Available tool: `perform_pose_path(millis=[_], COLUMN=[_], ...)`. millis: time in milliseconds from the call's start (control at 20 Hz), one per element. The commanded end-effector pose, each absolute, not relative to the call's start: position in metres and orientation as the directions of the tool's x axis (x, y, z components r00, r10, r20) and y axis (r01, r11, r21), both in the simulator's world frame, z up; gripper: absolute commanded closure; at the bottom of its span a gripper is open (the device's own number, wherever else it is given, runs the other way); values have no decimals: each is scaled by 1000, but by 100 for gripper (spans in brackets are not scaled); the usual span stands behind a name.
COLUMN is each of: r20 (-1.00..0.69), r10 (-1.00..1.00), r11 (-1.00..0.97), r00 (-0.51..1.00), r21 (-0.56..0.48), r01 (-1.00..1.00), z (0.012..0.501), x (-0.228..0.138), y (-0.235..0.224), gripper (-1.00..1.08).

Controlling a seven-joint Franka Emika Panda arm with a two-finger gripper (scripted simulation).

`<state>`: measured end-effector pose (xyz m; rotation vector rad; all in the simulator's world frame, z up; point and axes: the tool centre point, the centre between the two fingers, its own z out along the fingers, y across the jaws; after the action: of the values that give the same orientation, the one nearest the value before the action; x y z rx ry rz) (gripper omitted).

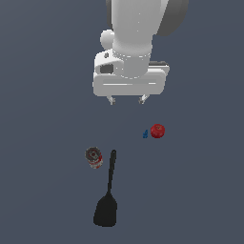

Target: Pick up a designated object from a clutter of objects.

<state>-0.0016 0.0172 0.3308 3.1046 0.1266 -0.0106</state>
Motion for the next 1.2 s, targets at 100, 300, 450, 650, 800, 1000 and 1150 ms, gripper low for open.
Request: perform_pose_path(millis=[100, 300, 450, 650, 800, 1000, 1150], r20=[-10, -21, -29, -29, -29, -28, -27], r10=[80, 72, 67, 67, 66, 61, 54], r11=[-996, -996, -997, -997, -997, -997, -998], r00=[997, 997, 997, 997, 997, 998, 998], r21=[35, 41, 46, 46, 45, 44, 42], r01=[81, 73, 68, 68, 67, 62, 55], z=[330, 321, 315, 315, 315, 310, 304], x=[-2, -2, -2, -2, -1, 5, 14], y=[16, 10, 5, 5, 5, 4, 3], gripper=[-92, -92, -92, -92, -92, -92, -92])
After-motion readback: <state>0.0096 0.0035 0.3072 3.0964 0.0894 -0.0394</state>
